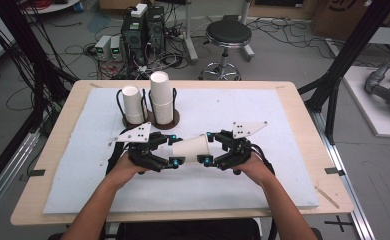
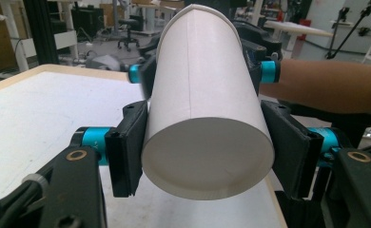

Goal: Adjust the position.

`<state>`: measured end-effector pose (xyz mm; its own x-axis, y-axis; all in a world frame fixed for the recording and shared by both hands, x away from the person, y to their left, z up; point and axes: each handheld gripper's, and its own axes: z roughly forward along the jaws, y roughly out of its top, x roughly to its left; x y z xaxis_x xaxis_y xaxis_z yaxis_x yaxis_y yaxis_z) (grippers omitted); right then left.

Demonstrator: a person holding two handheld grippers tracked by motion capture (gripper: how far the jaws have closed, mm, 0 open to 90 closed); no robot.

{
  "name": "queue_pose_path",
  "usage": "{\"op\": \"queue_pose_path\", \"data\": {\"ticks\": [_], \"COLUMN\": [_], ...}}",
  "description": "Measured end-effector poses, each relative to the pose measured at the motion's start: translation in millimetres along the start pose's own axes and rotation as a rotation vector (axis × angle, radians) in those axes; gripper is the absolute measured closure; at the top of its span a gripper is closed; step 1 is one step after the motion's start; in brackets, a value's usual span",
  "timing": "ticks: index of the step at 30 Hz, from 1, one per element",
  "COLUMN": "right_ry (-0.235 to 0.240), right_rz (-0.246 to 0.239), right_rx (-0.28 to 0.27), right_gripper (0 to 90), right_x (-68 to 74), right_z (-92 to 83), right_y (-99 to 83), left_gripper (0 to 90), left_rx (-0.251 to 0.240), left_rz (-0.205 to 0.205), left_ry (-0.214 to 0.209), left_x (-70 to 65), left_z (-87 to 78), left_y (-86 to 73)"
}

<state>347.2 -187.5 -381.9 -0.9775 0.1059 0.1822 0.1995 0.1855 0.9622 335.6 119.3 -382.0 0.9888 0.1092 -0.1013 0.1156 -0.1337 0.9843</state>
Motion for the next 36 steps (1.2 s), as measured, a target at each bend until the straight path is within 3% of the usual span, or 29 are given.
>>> {"op": "queue_pose_path", "data": {"ticks": [5,8,11,14,18,21,24,26,30,32,36], "right_ry": [0.012,0.024,0.005,0.012,0.022,0.033,0.018,-0.005,-0.021,-0.012,0.009], "right_rz": [-0.019,-0.03,-0.039,-0.04,-0.05,-0.041,-0.011,-0.002,0.015,0.017,-0.01], "right_rx": [0.003,0.015,0.036,0.048,0.072,0.054,0.027,0.005,-0.013,-0.013,-0.021], "right_gripper": [33.3,37.4,38.1,39.3,39.8,38.1,29.1,18.1,18.0,18.1,30.9], "right_x": [-0.8,-0.9,-0.4,-0.3,1.3,1.4,1.3,3.1,2.7,2.5,3.7], "right_z": [-2.4,-5.1,-5.9,-4.7,-2.4,-3.5,-3.1,-2.5,-2.6,-0.9,0.3], "right_y": [0.5,1.7,2.3,2.2,4.4,5.8,6.3,6.6,6.3,5.7,5.4], "left_gripper": [36.2,33.0,28.6,28.8,34.0,36.0,36.3,36.3,36.4,36.3,36.5], "left_rx": [0.039,0.051,0.048,0.06,0.077,0.075,0.057,0.046,-0.006,-0.004,0.012], "left_rz": [-0.018,-0.011,-0.002,-0.001,0.008,0.012,0.006,0.004,-0.001,0.001,0.001], "left_ry": [-0.008,0.033,0.057,0.053,0.016,-0.005,-0.004,-0.001,-0.002,-0.004,-0.013], "left_x": [0.0,-1.3,-1.6,-1.3,-1.9,-2.0,-2.3,-1.2,-0.7,-0.7,-0.9], "left_z": [3.0,4.4,2.6,3.4,7.0,7.8,7.9,5.3,0.9,1.3,4.4], "left_y": [-2.4,-1.8,-0.4,-1.1,-2.8,-3.2,-2.6,-2.0,0.1,-0.1,-1.9]}}
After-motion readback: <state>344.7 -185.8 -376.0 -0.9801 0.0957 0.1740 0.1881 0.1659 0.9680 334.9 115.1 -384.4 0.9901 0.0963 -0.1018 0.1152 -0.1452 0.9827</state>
